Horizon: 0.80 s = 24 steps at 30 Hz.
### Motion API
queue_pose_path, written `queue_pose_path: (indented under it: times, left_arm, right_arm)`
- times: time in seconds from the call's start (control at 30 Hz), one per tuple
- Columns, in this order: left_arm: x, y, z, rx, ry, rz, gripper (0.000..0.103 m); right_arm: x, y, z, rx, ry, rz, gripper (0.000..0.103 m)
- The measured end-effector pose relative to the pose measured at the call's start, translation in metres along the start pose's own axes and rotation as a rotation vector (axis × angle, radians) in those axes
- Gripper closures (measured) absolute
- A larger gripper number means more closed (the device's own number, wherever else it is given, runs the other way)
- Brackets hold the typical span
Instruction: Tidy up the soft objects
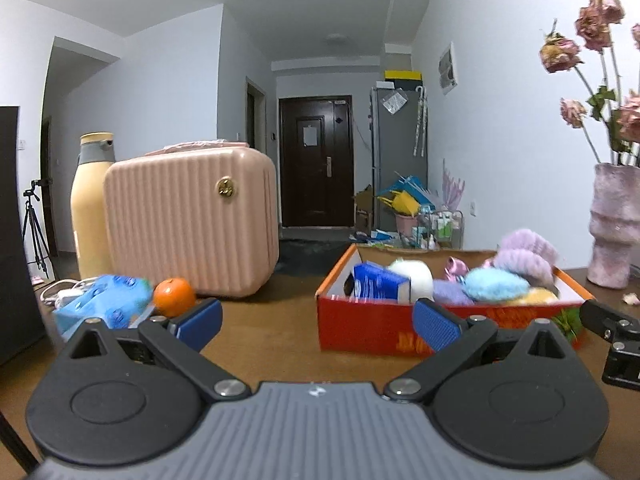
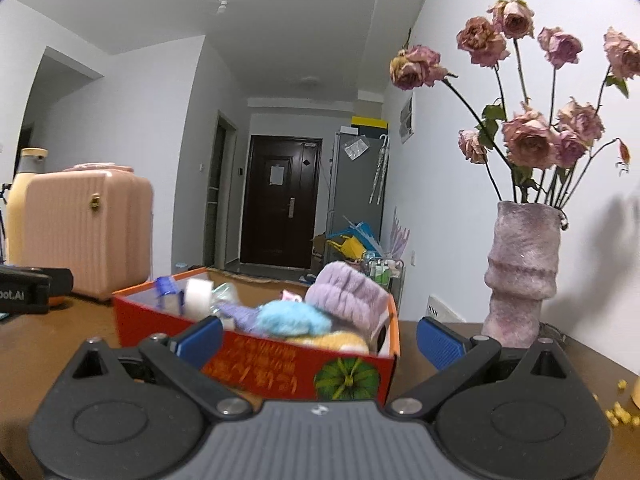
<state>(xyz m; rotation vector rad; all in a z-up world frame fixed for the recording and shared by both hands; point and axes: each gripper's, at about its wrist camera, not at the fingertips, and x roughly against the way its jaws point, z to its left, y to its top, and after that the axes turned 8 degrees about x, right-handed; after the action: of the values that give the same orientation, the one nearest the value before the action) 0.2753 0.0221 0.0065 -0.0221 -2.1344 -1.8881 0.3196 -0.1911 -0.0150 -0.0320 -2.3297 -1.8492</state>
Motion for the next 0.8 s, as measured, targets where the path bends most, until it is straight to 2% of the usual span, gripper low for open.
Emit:
queue_pose_path:
  times: [0.33, 0.53, 0.8]
  left_arm:
    - [0.1, -0.015, 0.021, -0.028, -0.068, 0.04, 0.0]
    - [0.165, -0.023, 0.022, -0.04, -0.125, 0.028, 0.0]
    - [0.23, -0.033, 0.019, -0.069, -0.169, -0.003, 0.0]
  right_arm:
    - [0.097, -0.009, 0.002, -0.017, 0.034, 0.047, 0.0]
    - [0.163, -0.009, -0.008, -0.087, 0.065, 0.059, 0.0]
    - [0.237, -0.015, -0.009, -0.078, 0.065, 0.078, 0.0]
